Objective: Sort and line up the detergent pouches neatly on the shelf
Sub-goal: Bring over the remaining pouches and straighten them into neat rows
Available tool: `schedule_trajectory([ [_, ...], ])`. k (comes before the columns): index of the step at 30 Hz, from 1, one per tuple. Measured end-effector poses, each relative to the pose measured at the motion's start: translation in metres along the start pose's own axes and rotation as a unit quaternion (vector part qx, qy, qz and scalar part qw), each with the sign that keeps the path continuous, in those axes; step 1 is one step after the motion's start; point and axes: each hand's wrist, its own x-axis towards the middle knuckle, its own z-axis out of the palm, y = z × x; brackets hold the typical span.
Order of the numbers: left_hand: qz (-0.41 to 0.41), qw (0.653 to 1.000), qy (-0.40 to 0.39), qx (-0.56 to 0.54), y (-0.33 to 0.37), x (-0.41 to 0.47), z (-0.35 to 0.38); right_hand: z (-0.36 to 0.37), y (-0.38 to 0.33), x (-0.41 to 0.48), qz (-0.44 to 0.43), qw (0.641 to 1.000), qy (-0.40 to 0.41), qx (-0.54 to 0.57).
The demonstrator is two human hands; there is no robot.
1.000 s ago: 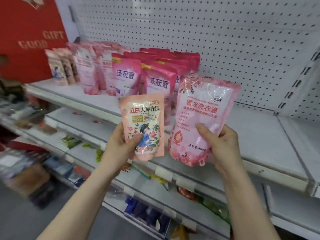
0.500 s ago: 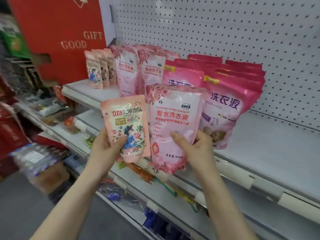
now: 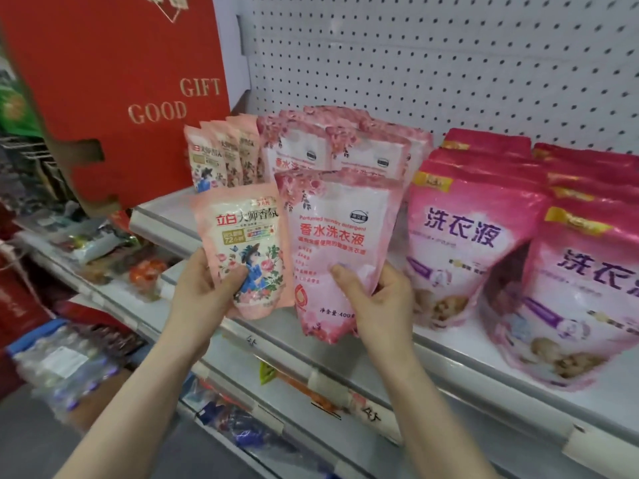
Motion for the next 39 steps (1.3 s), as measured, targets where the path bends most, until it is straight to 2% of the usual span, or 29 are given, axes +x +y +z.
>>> schedule_trajectory([
  [6,0.008,0.997,-0.081,-0.002,-0.008,0.064,-0.003,0.026,0.001,0.029,-0.026,0.99,0.138,-0.029],
  [12,0.037,0.985,-0.168,-0.012,-0.009,0.115,-0.019,0.051,-0.005,0.058,-0.064,0.95,0.285,-0.109],
  [16,0.032,0.981,-0.187,-0.031,-0.017,0.131,-0.027,0.065,0.009,0.058,-0.019,0.943,0.301,-0.141],
  [19,-0.001,0.975,-0.214,-0.062,-0.022,0.134,-0.028,0.072,0.01,0.053,0.002,0.937,0.314,-0.154],
  [21,-0.006,0.971,-0.226,-0.073,-0.022,0.133,-0.027,0.075,-0.002,0.05,-0.02,0.93,0.315,-0.188],
  [23,-0.007,0.971,-0.227,-0.076,-0.022,0.131,-0.026,0.078,-0.024,0.05,-0.077,0.902,0.309,-0.293],
  [26,-0.012,0.97,-0.234,-0.071,-0.019,0.131,-0.025,0.08,-0.067,0.065,-0.202,0.811,0.275,-0.476],
  [27,-0.014,0.969,-0.236,-0.068,-0.018,0.132,-0.025,0.078,-0.08,0.076,-0.203,0.77,0.244,-0.554],
  [29,-0.014,0.969,-0.239,-0.066,-0.018,0.133,-0.025,0.074,-0.101,0.1,-0.13,0.691,0.151,-0.695],
  [30,-0.012,0.969,-0.239,-0.066,-0.018,0.134,-0.026,0.073,-0.107,0.111,-0.08,0.674,0.115,-0.725],
  [32,-0.009,0.969,-0.238,-0.065,-0.018,0.133,-0.026,0.073,-0.115,0.128,-0.021,0.67,0.08,-0.738],
  [35,-0.008,0.968,-0.242,-0.066,-0.018,0.134,-0.028,0.071,-0.122,0.144,-0.042,0.64,0.055,-0.765],
  [39,-0.002,0.966,-0.252,-0.052,-0.02,0.138,-0.029,0.063,-0.114,0.147,-0.045,0.647,0.051,-0.759],
])
